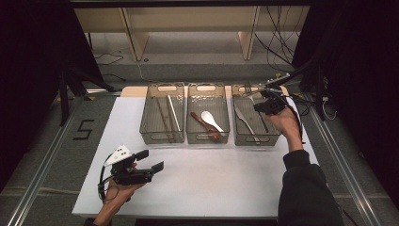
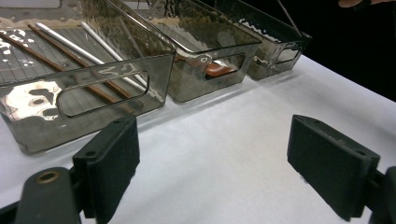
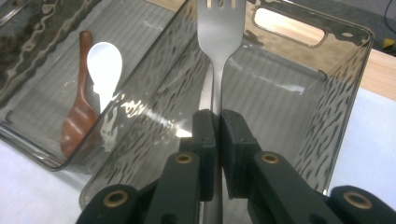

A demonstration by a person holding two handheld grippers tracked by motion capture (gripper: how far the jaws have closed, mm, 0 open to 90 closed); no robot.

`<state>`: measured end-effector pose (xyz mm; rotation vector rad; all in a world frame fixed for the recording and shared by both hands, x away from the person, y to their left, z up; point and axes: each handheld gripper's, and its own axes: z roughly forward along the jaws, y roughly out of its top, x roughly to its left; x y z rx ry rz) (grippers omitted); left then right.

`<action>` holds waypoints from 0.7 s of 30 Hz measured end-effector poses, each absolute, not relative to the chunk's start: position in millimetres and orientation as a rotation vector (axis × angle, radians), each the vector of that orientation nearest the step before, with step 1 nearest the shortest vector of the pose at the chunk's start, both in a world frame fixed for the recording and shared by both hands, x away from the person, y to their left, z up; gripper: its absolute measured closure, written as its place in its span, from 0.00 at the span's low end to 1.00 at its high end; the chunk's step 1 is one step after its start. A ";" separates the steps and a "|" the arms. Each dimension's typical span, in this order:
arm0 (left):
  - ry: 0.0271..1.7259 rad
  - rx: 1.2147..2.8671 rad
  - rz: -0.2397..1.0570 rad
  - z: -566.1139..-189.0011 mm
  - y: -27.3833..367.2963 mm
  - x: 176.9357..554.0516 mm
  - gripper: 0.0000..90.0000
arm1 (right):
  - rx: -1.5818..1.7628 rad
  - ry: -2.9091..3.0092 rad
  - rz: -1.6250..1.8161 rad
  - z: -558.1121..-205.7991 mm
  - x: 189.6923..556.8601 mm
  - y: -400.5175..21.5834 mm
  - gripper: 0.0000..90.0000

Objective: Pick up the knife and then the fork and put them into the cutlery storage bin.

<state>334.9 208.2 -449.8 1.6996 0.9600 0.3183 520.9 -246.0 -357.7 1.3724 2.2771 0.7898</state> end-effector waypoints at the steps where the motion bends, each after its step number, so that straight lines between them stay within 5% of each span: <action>1: 0.960 1.699 0.318 -449.7 208.1 334.9 0.18 | 1.369 2.277 0.792 -358.4 520.9 -245.9 0.95; 21: 0.960 1.698 0.319 -449.6 208.2 334.8 0.18 | 1.396 2.299 0.777 -380.7 521.4 -241.3 0.94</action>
